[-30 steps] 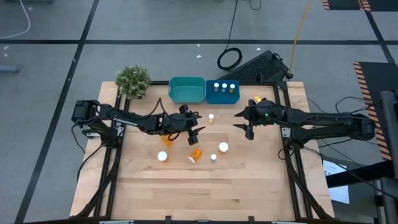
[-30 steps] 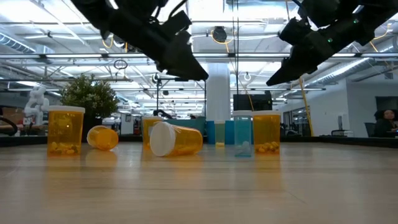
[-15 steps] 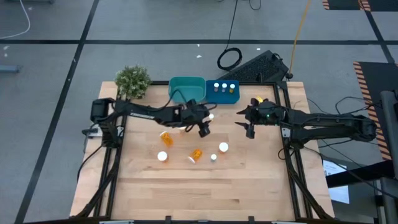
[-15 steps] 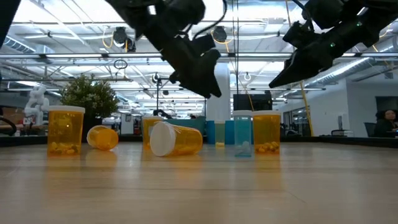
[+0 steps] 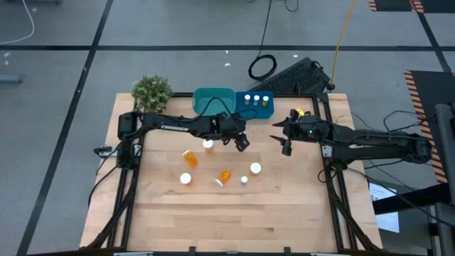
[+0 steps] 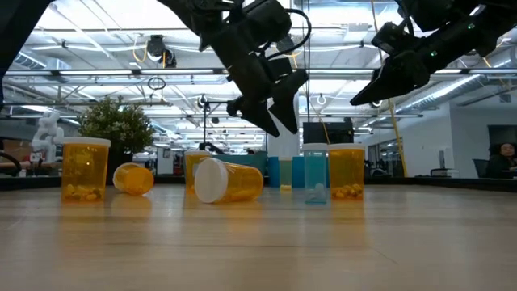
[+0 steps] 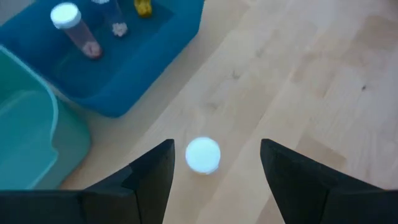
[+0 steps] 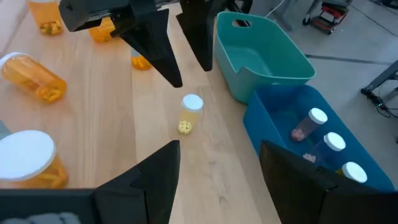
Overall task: Pick and place medicine bottles into bin by pill shape (circle, oval)
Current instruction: Put the yellow tablet bottle into the blue bin
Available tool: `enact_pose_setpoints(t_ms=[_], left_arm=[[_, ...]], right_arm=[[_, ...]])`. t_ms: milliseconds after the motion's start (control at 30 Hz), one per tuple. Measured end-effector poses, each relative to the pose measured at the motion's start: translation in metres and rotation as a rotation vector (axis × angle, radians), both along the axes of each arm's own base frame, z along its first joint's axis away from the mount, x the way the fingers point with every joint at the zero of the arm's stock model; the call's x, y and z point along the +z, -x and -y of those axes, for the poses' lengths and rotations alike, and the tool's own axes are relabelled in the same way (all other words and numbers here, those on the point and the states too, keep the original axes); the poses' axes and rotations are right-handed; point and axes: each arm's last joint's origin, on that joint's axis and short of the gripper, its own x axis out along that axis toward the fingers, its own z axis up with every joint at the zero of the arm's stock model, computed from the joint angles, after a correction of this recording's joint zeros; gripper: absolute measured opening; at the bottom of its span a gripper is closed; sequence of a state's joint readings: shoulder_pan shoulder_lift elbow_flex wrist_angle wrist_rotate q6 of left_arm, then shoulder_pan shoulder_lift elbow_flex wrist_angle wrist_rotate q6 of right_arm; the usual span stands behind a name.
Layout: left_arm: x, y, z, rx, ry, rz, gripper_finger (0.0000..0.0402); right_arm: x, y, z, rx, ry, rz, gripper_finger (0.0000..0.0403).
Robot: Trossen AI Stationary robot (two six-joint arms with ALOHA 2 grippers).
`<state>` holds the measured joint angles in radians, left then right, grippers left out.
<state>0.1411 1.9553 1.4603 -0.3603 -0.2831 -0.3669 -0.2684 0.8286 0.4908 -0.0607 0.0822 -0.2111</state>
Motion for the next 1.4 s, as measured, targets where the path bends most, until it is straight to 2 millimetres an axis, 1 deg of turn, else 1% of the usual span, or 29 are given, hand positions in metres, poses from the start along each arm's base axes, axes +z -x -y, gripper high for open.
enact_pose_setpoints(t_ms=[300,567,667,1400], left_arm=[[0.0,0.0,-0.002,0.068,0.052,0.029,0.0241],[-0.009,-0.003,-0.002,0.098,0.04,0.02,0.0241],[-0.017,-0.004,-0.002,0.103,0.043,-0.007,0.0241],[-0.016,-0.004,-0.002,0.117,0.024,-0.005,0.0241]], right_arm=[[0.001,0.001,0.0,-0.007,-0.011,0.012,0.0215],[0.002,0.0,0.0,-0.006,-0.008,0.018,0.0215],[0.003,0.0,0.0,-0.005,-0.001,0.031,0.0215],[0.005,-0.001,0.0,-0.004,0.004,0.044,0.0215]])
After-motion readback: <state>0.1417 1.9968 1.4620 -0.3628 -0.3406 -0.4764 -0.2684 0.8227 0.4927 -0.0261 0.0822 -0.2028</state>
